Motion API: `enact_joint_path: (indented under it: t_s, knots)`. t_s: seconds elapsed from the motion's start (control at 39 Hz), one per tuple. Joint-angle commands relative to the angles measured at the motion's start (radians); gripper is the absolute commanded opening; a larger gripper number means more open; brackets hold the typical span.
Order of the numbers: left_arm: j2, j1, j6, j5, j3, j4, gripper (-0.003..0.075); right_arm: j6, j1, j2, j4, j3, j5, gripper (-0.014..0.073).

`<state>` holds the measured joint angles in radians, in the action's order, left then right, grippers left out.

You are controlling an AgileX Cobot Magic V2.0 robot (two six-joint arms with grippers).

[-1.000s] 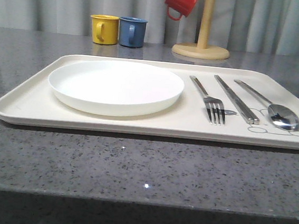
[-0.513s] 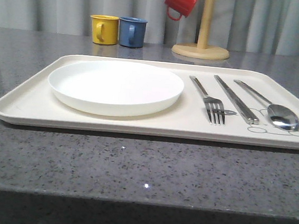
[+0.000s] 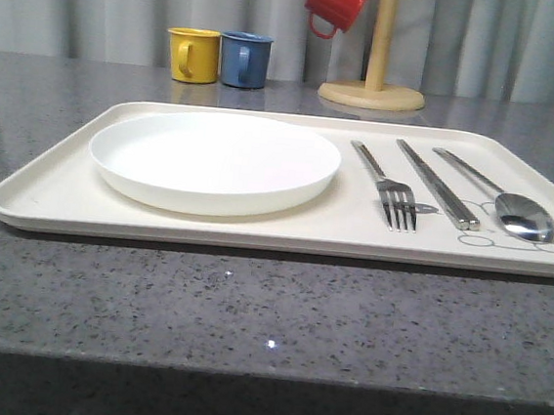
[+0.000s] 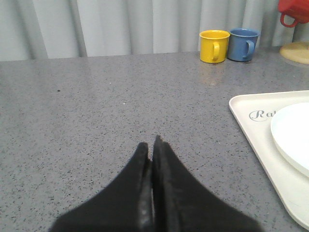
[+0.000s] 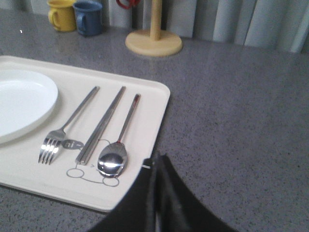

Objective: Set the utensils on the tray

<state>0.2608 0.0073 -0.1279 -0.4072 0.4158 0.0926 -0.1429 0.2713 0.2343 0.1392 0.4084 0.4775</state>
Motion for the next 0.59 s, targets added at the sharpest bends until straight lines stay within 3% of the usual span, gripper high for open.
enact_joint_path:
  t_s: [0.0, 0.56]
  knots:
    - [0.01, -0.005, 0.001, 0.081, 0.026, 0.003, -0.0018, 0.012, -0.002, -0.052, 0.019, -0.017, -0.143, -0.0113]
    - [0.01, -0.005, 0.001, 0.081, 0.026, 0.003, -0.0018, 0.012, -0.002, -0.068, 0.019, -0.029, -0.144, -0.0113]
